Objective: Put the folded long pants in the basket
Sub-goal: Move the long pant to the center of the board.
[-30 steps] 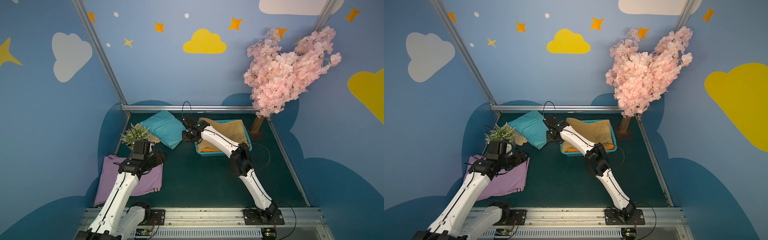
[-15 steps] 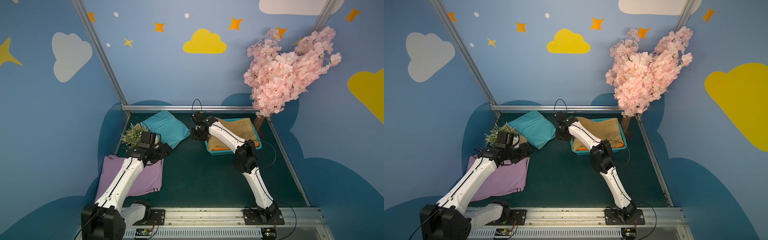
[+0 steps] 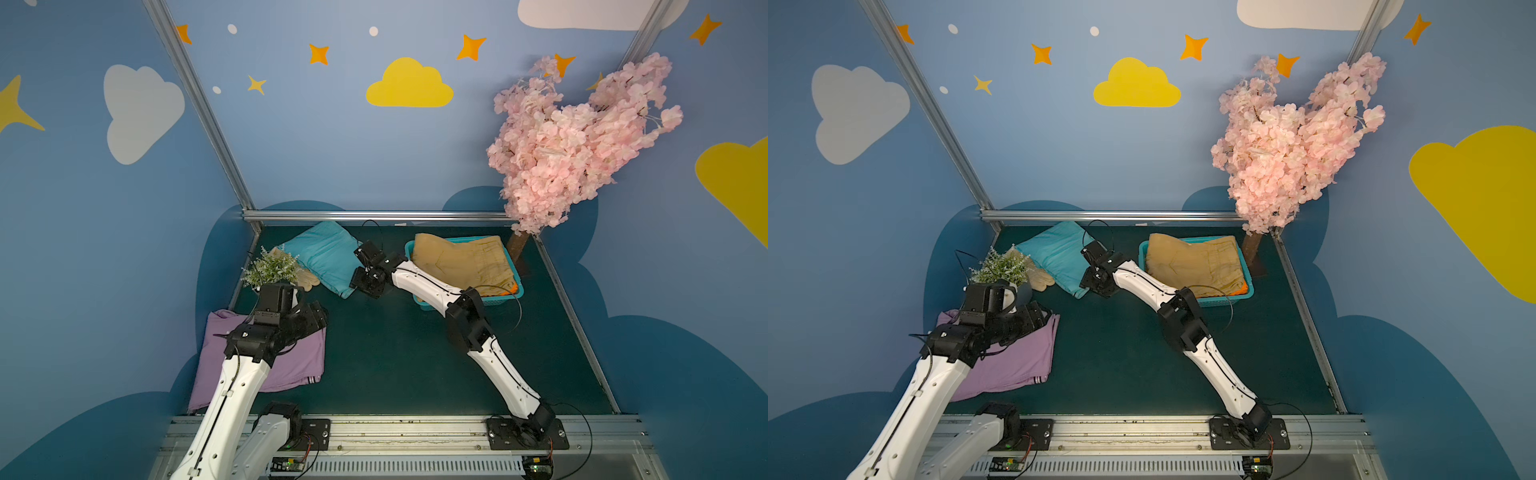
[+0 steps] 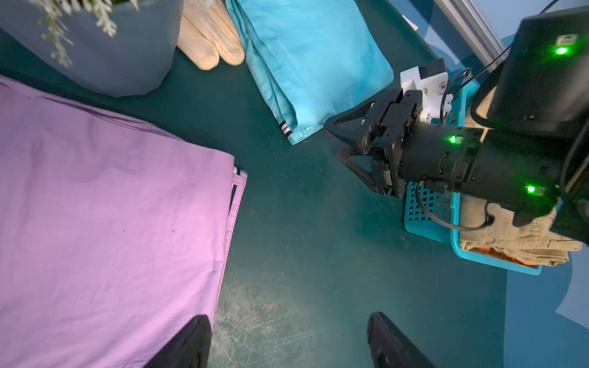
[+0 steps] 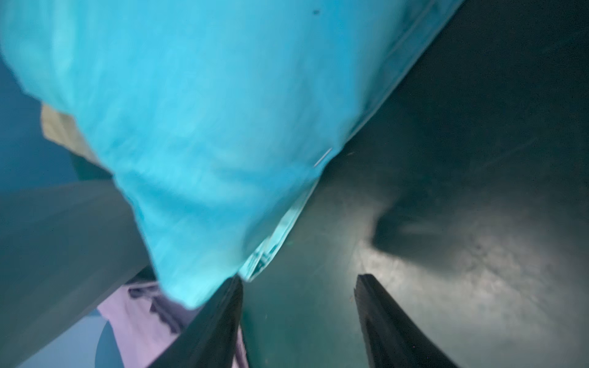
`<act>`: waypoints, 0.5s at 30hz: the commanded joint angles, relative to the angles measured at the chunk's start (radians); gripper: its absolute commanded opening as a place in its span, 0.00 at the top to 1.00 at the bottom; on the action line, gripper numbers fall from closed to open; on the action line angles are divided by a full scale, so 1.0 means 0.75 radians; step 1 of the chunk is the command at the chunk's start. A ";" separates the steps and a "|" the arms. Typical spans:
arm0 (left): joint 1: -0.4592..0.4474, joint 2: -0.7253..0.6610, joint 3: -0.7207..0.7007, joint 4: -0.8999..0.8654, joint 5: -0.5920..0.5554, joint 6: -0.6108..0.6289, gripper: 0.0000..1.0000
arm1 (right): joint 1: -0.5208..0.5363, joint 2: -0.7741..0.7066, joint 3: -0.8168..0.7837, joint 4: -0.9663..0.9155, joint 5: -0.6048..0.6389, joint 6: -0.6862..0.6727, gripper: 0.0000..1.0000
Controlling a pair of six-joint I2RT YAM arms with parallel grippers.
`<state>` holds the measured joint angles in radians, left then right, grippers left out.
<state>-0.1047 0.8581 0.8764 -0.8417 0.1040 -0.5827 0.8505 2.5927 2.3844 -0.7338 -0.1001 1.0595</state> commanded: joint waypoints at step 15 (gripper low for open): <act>0.007 -0.025 -0.025 -0.044 0.023 0.037 0.19 | -0.037 0.142 -0.098 0.424 0.002 0.369 0.42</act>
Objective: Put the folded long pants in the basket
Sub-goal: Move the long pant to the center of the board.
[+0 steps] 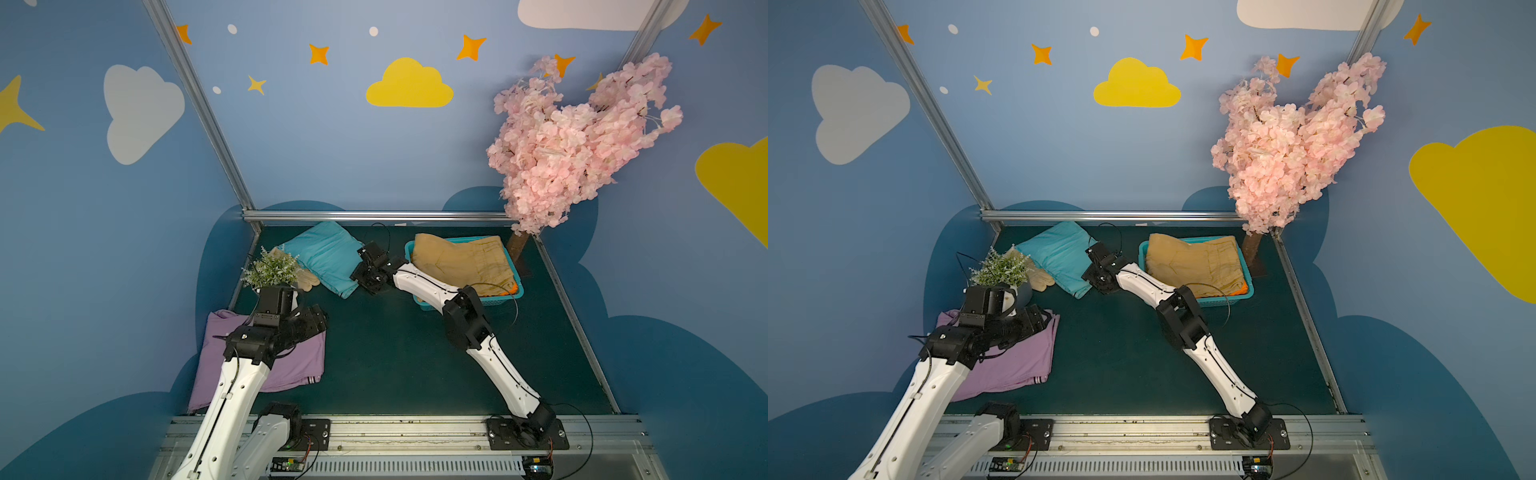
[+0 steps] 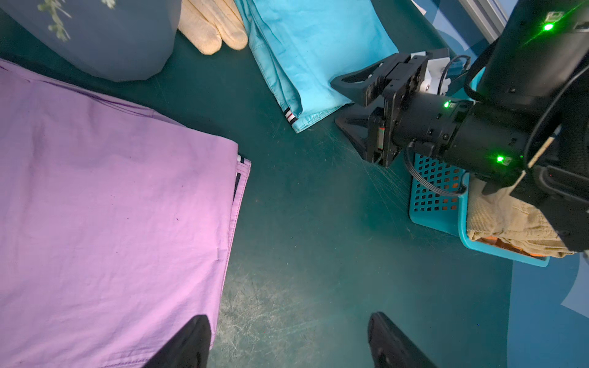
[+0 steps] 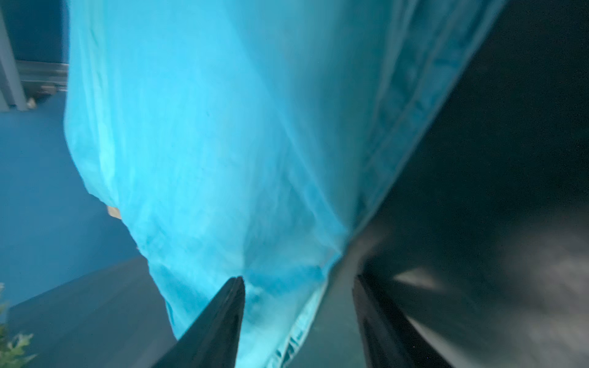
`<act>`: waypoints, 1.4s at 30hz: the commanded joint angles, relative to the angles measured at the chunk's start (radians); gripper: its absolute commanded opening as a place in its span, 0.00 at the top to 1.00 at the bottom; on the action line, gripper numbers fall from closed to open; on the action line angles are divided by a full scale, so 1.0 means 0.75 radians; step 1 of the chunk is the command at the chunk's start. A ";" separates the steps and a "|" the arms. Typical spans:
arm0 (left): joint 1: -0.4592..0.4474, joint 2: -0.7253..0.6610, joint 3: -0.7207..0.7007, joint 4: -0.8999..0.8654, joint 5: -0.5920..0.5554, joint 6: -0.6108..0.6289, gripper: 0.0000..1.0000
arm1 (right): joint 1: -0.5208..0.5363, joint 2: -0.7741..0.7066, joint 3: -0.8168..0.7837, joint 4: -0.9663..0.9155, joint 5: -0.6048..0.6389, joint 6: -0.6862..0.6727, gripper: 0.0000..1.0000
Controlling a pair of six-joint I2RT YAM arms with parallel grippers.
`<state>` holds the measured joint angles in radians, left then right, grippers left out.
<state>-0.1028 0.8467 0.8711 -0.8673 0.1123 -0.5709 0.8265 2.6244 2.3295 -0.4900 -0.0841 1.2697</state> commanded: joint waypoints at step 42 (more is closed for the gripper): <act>0.038 0.071 -0.032 0.030 0.017 0.031 0.18 | 0.185 -1.200 -1.561 0.294 -0.168 -0.294 1.00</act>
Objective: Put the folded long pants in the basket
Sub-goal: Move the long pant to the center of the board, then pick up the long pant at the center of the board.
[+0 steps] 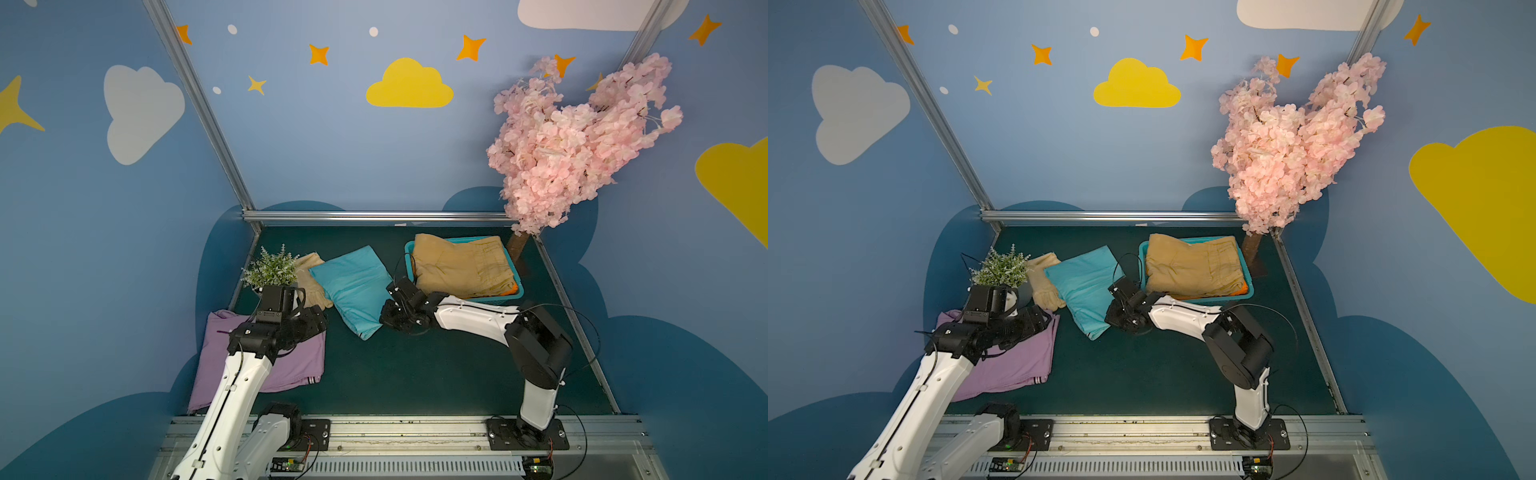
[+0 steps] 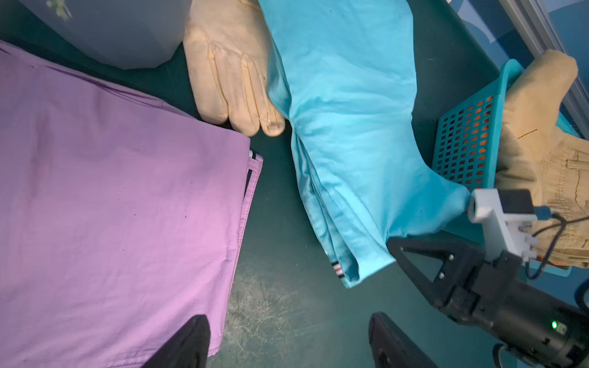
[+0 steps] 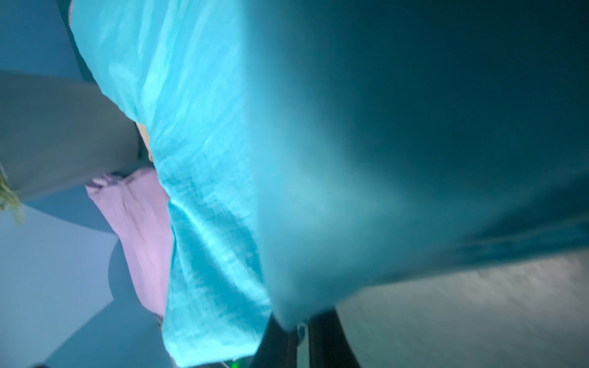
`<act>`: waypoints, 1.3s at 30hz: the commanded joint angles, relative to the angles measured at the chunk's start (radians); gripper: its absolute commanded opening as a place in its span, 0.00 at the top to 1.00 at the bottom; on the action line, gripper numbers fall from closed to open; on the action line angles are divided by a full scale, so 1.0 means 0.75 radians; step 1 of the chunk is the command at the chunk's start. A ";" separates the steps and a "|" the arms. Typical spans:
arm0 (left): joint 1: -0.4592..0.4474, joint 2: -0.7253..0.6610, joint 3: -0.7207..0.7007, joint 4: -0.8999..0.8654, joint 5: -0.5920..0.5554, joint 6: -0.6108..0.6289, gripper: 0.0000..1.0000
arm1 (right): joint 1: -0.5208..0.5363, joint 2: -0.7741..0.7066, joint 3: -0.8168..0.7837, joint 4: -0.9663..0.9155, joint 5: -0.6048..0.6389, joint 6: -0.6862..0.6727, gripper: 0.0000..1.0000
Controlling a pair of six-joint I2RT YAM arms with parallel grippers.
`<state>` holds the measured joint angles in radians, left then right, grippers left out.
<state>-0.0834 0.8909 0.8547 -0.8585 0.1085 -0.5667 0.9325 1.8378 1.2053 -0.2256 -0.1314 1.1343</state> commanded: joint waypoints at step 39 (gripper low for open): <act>-0.278 1.025 0.229 0.124 0.424 0.256 0.33 | -0.590 -1.065 -0.663 -0.924 -0.274 -0.723 1.00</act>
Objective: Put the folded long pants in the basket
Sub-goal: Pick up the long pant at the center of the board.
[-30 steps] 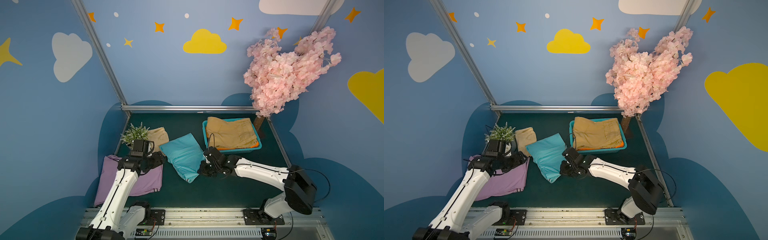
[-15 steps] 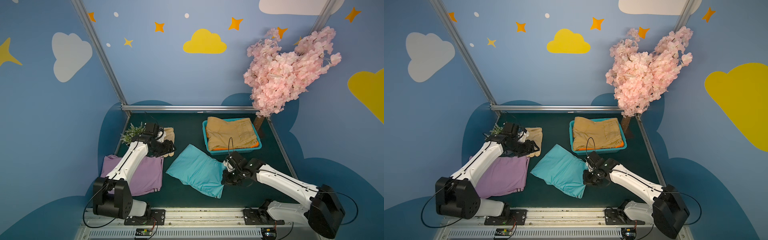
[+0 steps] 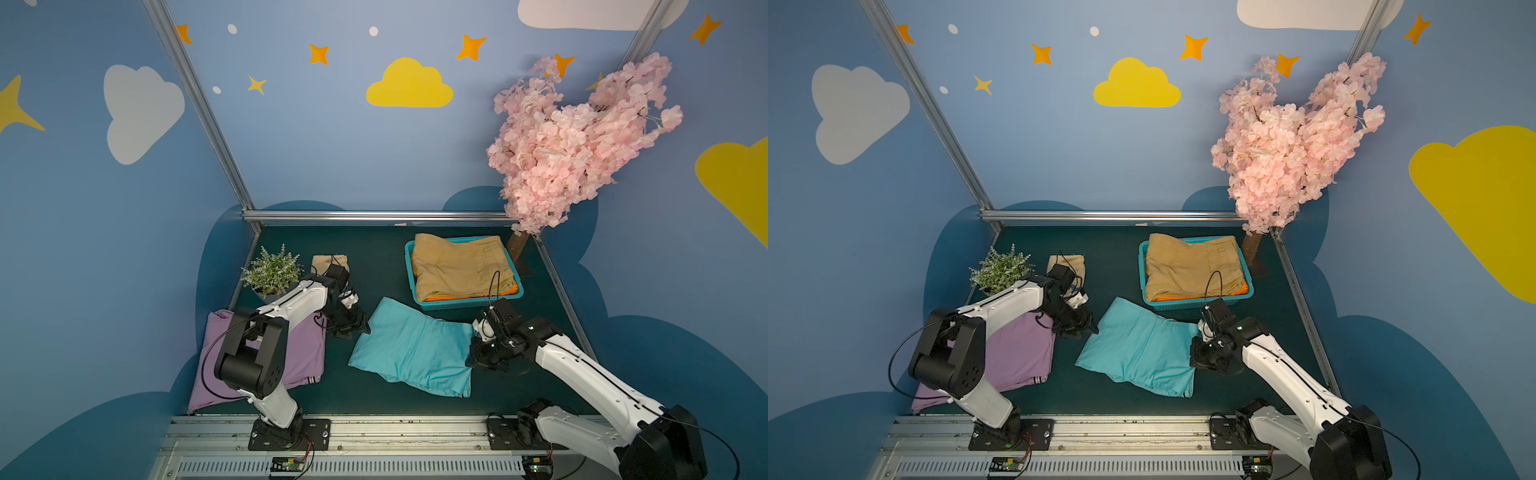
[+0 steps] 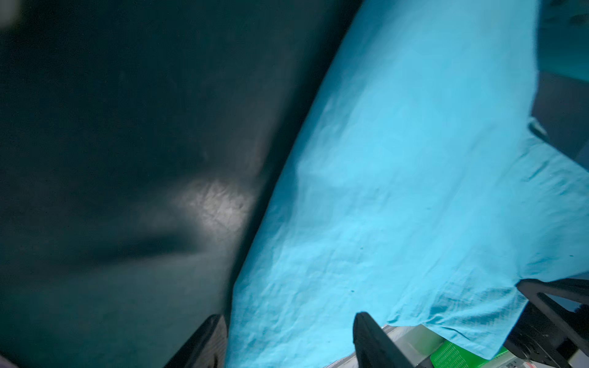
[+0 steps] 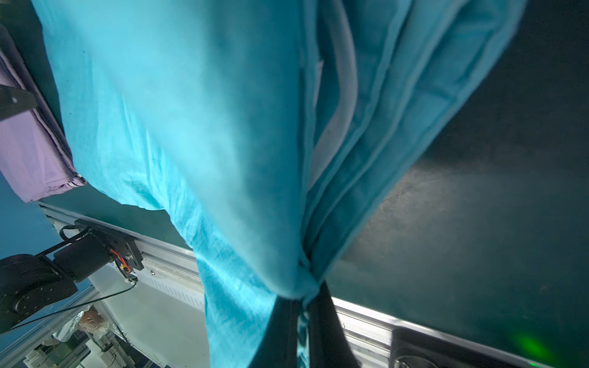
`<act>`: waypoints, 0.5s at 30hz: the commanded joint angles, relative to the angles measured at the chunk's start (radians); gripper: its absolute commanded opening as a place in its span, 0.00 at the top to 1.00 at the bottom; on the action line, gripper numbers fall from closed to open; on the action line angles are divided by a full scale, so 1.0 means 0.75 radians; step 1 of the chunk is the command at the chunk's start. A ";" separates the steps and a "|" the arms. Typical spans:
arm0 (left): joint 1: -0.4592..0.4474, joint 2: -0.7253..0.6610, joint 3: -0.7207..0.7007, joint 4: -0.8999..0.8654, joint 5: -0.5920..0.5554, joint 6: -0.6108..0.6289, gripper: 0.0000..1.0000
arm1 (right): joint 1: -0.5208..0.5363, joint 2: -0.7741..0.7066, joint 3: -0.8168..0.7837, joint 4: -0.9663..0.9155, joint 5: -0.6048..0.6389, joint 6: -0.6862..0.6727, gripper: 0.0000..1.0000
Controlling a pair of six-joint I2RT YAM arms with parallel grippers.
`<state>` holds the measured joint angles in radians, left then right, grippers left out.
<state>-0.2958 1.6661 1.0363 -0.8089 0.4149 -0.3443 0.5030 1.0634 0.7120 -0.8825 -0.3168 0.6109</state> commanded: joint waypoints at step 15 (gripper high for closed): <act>0.013 0.177 -0.075 0.486 0.142 -0.114 0.34 | -0.067 -0.029 0.005 -0.044 -0.116 -0.086 1.00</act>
<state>-0.2924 1.7679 1.0096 -0.5362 0.4805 -0.4068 0.4576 1.0538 0.7120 -0.8883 -0.3710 0.5705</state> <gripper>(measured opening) 0.661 0.079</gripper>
